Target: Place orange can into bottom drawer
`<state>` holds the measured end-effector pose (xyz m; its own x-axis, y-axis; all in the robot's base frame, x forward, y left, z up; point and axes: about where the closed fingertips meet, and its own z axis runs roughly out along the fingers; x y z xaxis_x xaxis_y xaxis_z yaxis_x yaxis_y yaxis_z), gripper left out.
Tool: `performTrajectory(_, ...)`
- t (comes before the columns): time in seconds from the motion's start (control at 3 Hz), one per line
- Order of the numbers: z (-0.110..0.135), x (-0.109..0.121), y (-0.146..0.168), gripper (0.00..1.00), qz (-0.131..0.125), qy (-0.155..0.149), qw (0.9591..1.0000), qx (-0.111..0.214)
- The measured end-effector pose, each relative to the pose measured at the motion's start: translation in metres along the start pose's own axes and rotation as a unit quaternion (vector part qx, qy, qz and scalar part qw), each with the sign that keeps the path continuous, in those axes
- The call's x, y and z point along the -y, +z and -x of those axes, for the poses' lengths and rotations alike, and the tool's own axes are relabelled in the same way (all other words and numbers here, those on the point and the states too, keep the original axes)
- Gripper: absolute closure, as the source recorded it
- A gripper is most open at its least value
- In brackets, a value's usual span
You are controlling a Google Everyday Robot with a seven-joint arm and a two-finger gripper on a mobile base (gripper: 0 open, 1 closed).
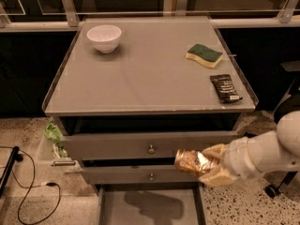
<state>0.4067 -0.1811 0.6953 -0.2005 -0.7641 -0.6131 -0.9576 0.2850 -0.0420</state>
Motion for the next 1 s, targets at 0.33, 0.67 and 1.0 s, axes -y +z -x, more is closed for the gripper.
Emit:
performTrajectory(0.33, -0.038, -0.013, 0.045, 1.0, 0.004, 0.011, 0.9999, 0.002)
performTrajectory(0.67, -0.076, -0.018, 0.091, 1.0, 0.006, 0.024, 0.9996, 0.015)
performTrajectory(1.0, -0.076, -0.018, 0.092, 1.0, 0.007, 0.024, 0.9996, 0.015)
